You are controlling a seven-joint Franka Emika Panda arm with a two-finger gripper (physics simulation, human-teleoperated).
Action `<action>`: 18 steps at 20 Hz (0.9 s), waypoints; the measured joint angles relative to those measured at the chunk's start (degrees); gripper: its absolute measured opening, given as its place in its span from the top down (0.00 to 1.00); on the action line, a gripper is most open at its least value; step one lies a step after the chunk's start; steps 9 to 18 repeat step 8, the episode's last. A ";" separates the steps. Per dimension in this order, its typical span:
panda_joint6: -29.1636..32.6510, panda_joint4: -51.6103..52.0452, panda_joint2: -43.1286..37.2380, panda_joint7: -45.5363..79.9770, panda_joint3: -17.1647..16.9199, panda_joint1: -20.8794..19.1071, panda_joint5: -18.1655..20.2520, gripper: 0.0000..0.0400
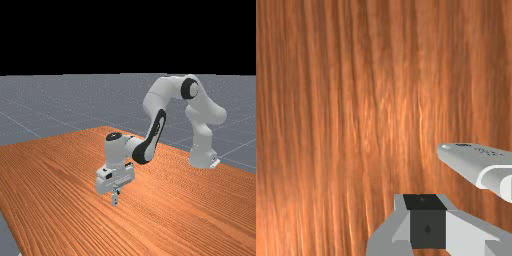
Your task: Rotate the USB body for 90 degree with plug right ward
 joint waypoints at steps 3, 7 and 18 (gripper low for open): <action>-0.02 -0.06 -0.04 1.32 0.03 0.86 0.08 1.00; -0.05 -0.09 -0.07 2.60 0.22 2.03 0.04 1.00; -0.10 -0.07 -0.06 3.42 0.17 2.40 0.15 1.00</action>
